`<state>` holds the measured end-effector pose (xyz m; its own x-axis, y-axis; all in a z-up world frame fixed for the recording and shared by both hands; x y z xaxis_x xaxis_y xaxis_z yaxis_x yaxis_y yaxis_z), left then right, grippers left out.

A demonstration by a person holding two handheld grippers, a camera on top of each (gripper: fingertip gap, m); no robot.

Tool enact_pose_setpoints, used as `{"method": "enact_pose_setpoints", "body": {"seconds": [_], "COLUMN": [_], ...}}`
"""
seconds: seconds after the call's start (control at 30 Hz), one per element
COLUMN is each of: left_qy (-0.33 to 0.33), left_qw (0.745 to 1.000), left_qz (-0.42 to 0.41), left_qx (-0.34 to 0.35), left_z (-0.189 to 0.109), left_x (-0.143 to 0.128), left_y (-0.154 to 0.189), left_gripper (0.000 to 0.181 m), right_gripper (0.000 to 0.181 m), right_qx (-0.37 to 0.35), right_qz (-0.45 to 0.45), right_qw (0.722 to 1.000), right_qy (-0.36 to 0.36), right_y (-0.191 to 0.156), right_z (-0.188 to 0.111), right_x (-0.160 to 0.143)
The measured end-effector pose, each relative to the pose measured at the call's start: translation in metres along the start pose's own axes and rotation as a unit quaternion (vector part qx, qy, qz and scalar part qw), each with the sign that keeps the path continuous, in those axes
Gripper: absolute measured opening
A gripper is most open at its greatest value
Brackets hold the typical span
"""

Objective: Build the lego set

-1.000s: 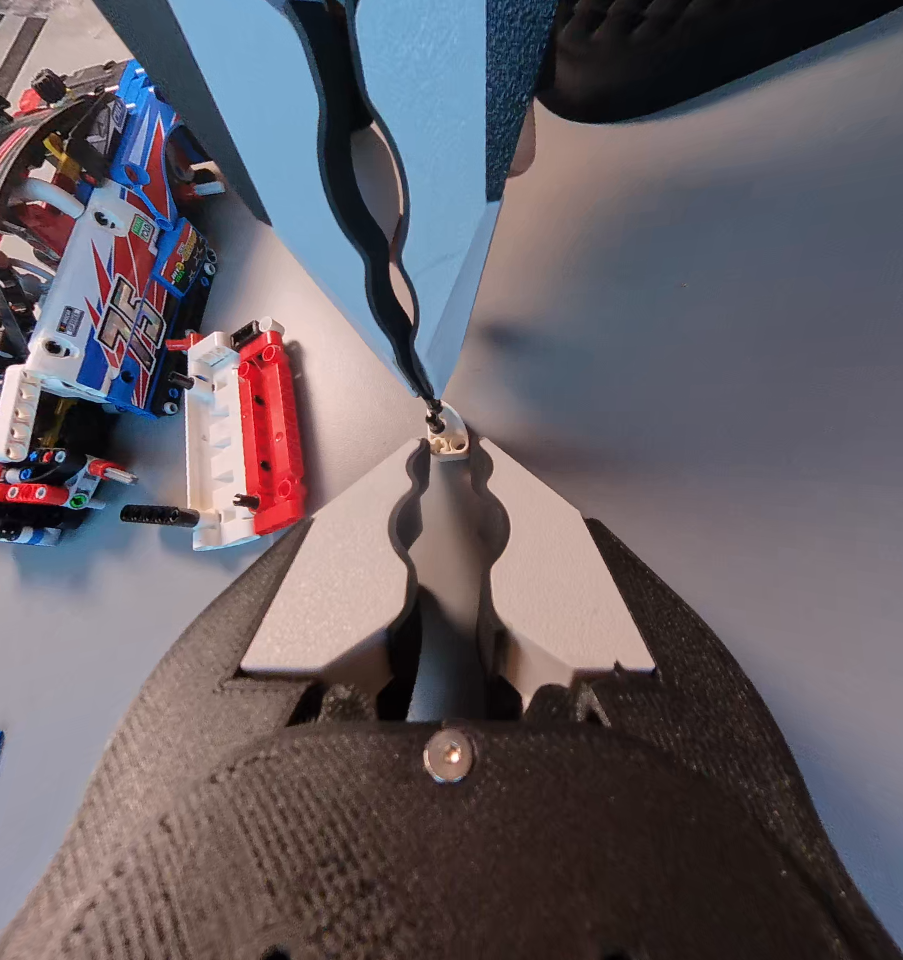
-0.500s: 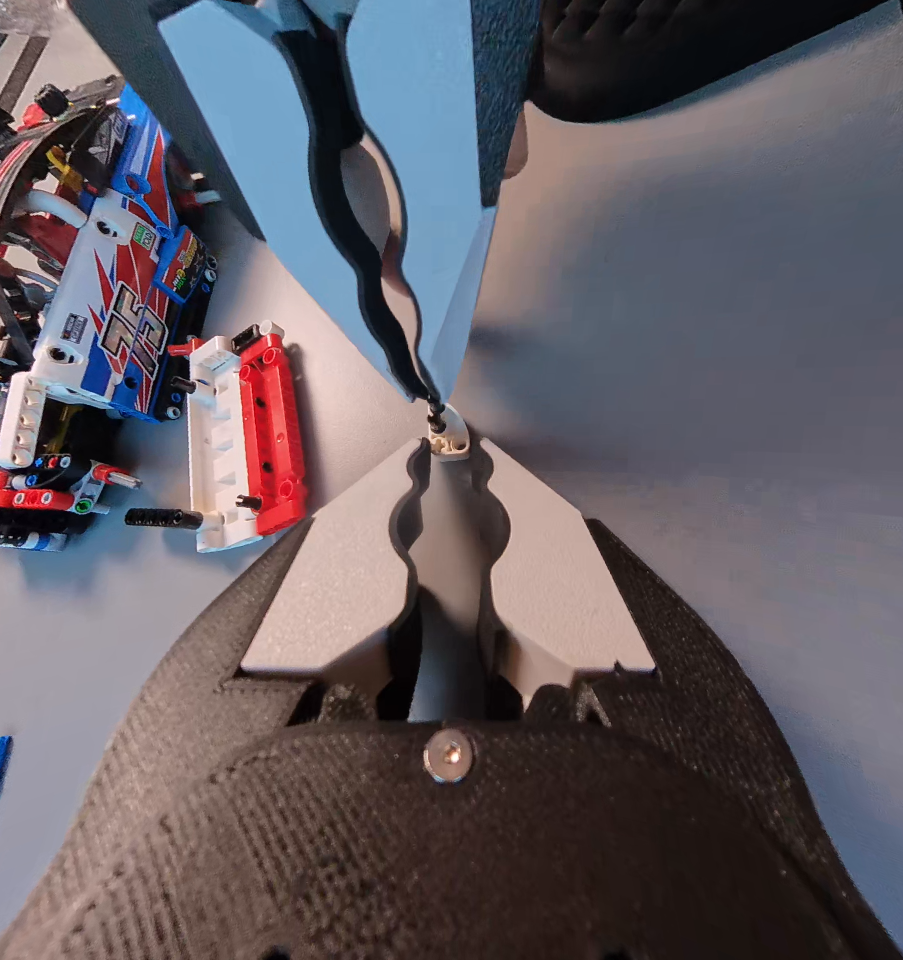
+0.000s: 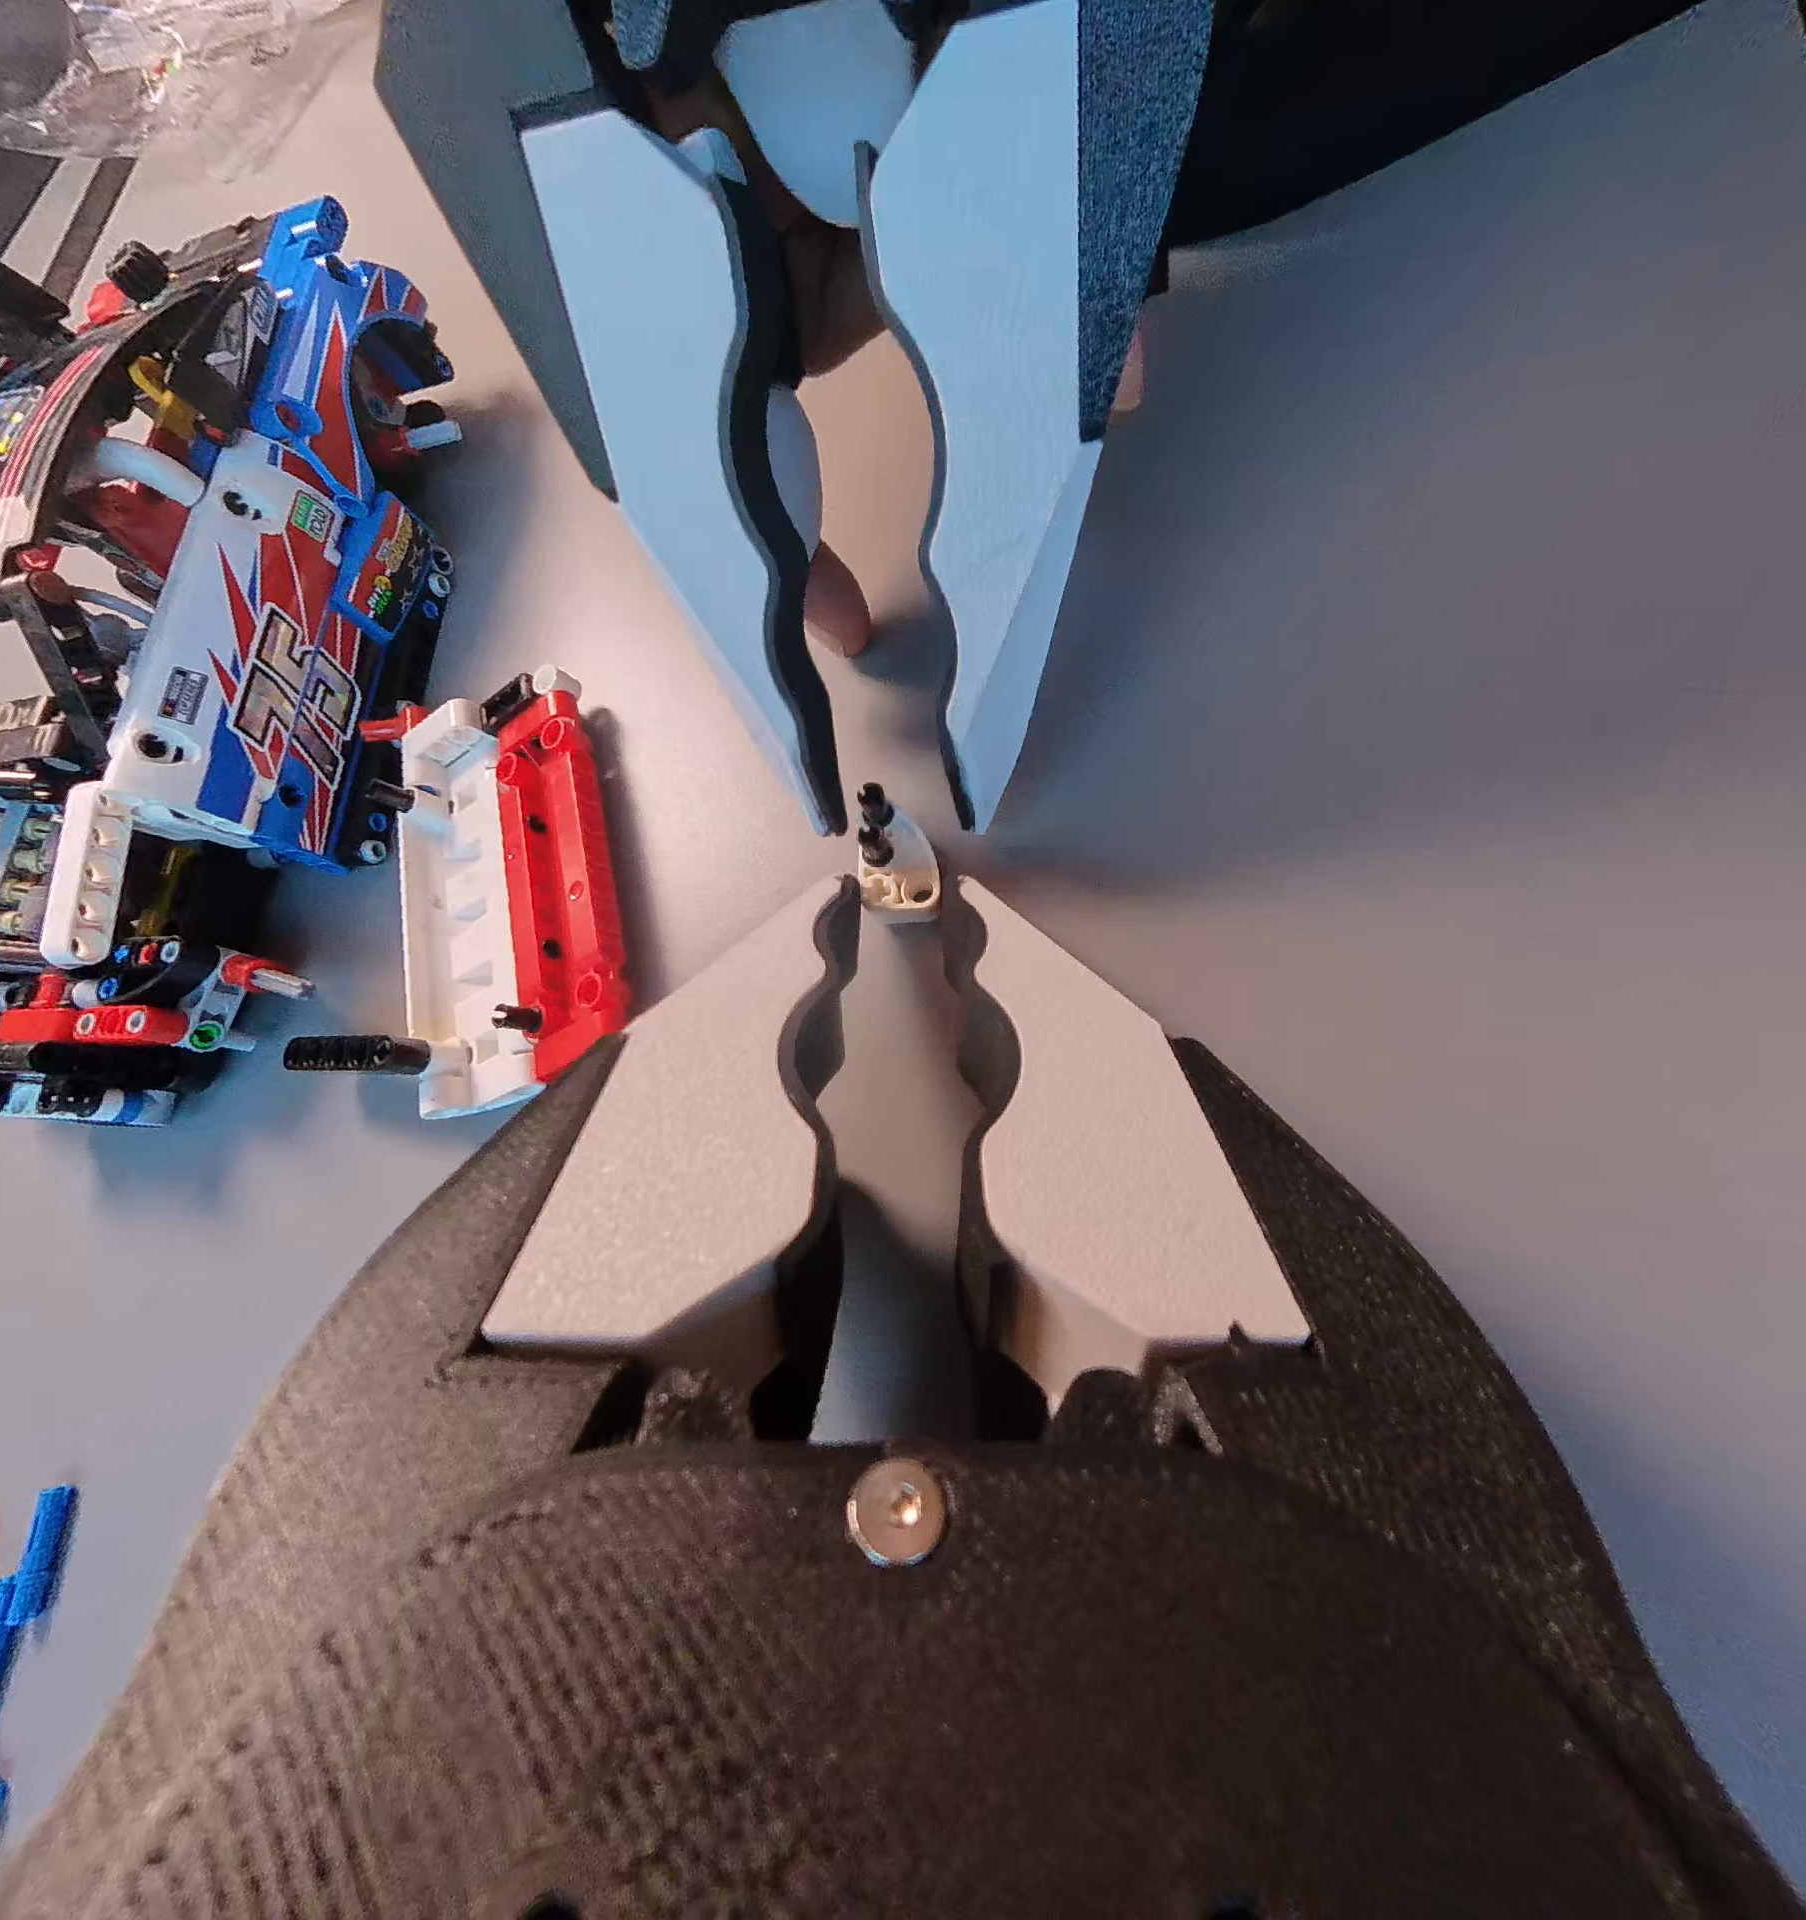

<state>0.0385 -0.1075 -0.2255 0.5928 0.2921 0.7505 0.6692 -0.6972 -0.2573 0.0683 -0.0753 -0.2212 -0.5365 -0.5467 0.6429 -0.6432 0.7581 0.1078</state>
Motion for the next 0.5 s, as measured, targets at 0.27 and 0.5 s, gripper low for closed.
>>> {"method": "enact_pose_setpoints", "body": {"seconds": [0.27, 0.5], "left_qy": [0.008, 0.007], "left_qw": [1.0, 1.0], "left_qz": [-0.005, -0.016], "left_qx": [-0.002, 0.003], "left_z": [0.0012, 0.0018], "left_x": [0.0011, 0.001], "left_y": [-0.0021, -0.0056], "left_gripper": [0.014, 0.018], "right_gripper": [0.008, 0.007], "right_qx": [0.054, 0.101], "right_qz": [-0.051, -0.074], "right_qw": [0.996, 0.99], "right_qy": [-0.05, -0.06], "right_y": [0.0066, 0.0111], "right_z": [0.0034, 0.0024], "right_x": [-0.0023, -0.0048]}}
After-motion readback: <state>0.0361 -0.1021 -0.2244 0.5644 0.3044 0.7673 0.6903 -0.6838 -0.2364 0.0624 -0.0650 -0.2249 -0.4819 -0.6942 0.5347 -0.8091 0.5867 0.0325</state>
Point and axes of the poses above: each gripper's, where its closed fingertips meet, z out along the fingers, x out of its top, y = z × x across the jaws, the point moved 3 cm from there along -z, back along the fingers, and after that the axes turned 2 degrees about -z, right-handed, at the moved point
